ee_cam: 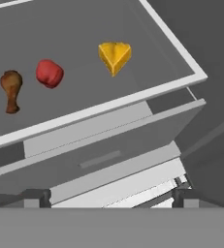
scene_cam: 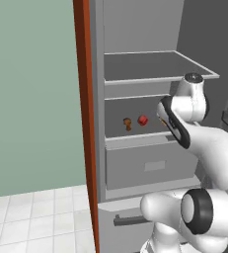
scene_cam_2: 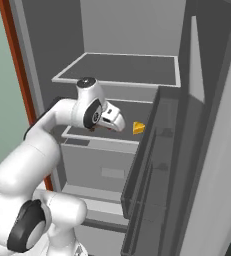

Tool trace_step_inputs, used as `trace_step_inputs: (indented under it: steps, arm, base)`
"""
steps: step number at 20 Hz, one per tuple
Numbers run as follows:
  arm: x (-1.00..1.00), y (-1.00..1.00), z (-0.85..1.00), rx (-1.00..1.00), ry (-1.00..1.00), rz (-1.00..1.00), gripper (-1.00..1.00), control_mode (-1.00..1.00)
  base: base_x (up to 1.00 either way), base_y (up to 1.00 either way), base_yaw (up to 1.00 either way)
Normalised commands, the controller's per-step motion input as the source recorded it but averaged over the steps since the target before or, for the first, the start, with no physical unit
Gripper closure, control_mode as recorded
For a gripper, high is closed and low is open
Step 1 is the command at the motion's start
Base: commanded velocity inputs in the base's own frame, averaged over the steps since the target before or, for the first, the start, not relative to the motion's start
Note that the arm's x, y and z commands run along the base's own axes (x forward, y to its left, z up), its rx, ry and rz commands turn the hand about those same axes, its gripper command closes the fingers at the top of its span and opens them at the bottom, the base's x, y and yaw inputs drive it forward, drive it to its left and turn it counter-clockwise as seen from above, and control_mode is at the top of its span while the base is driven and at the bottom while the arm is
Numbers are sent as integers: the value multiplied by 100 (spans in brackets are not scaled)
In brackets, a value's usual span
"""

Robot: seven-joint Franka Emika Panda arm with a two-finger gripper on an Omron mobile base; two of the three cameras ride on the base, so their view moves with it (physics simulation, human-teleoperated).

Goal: Take the cheese, chicken drumstick, and bell pepper from the fridge and place them on the plate on the dining counter to create an appetizer plate.

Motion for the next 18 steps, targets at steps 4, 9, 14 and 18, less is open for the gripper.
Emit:
trace_step_inputs:
  steps: [4,9,14,18]
  arm:
    - [48,-21,-24,0,-3,-4,-100,-100]
    - [56,-21,-10,0,-3,-2,-100,-100]
    - [56,-15,-10,0,-2,-2,-100,-100]
    - [51,-10,-29,0,0,-3,-100,-100]
  base:
    - [0,0,0]
    - [0,0,0]
    - [0,0,0]
    - [0,0,0]
